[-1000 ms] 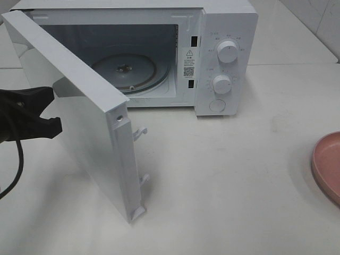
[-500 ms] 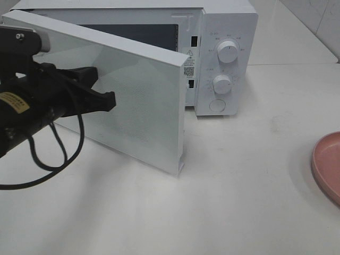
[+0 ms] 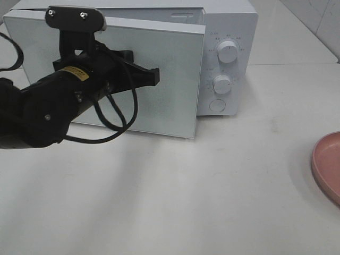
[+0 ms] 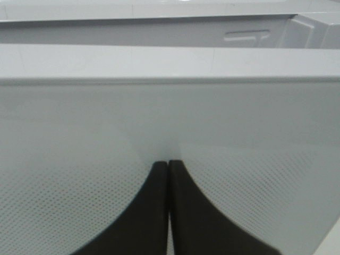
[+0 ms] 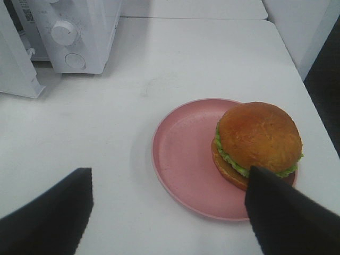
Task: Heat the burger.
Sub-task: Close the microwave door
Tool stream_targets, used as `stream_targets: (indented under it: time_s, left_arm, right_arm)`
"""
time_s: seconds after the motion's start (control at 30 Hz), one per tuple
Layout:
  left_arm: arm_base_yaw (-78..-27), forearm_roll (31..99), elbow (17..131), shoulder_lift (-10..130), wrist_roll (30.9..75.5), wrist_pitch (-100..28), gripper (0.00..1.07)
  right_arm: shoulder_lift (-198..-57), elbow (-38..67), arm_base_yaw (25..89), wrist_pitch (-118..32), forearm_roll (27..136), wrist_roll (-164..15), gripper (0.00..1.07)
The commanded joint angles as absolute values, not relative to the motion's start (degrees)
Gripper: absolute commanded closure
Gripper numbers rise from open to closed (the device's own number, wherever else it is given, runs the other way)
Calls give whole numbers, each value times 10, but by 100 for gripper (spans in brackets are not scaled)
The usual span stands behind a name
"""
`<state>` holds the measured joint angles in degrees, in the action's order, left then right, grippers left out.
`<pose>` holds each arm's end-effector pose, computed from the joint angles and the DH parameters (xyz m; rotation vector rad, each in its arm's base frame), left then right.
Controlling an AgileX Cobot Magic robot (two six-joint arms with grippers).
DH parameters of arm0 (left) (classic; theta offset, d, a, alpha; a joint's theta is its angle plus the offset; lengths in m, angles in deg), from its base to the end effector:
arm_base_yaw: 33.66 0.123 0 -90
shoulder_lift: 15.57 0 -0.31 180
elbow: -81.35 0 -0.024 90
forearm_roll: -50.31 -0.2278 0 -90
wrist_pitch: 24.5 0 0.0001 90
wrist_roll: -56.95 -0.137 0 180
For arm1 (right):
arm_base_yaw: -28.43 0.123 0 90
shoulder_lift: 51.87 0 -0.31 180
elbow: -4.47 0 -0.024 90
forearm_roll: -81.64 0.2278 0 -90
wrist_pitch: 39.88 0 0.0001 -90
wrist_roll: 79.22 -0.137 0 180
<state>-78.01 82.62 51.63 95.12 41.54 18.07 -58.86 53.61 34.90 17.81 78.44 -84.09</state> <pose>0.3191 -0.2427 0.2248 0.2756 1.7672 -0.3475 -0.0060 -0.0072 0.2523 -0.0268 1.9857 0.0620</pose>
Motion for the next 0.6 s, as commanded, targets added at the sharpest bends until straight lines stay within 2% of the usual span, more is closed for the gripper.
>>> stream_targets:
  time_s: [0.03, 0.2, 0.6]
  left_arm:
    - [-784, 841, 533, 959, 407, 170, 107]
    - [-784, 880, 598, 1004, 390, 164, 107]
    - [-778, 918, 681, 1049, 367, 147, 107]
  right_arm:
    - [-570, 537, 346, 171, 783, -834, 31]
    - [-570, 537, 346, 171, 783, -834, 31]
    - [-570, 537, 346, 171, 783, -835, 31]
